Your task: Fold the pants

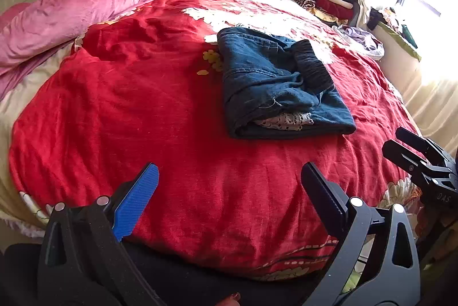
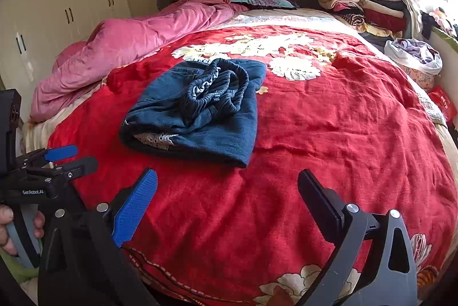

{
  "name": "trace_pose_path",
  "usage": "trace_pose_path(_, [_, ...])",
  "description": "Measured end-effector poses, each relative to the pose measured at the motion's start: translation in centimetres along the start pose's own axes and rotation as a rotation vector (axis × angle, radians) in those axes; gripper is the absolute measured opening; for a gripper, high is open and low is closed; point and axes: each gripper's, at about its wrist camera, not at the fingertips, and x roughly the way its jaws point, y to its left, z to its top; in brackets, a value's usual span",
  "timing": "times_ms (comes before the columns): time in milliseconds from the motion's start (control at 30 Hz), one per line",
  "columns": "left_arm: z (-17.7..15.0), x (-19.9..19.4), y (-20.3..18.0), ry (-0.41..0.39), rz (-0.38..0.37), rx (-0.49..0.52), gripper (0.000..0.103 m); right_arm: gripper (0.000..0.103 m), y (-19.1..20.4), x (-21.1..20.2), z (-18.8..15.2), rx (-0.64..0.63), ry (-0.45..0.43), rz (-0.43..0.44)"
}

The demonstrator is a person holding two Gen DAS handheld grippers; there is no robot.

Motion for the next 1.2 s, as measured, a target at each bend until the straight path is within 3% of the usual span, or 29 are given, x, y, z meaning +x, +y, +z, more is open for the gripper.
trace_pose_path(1200, [-0.05,-0.34,0.32,0.003,0.025,-0.011,0.093,0.098,0.00,-0.49,0.17,0.000,-0.005,-0.008])
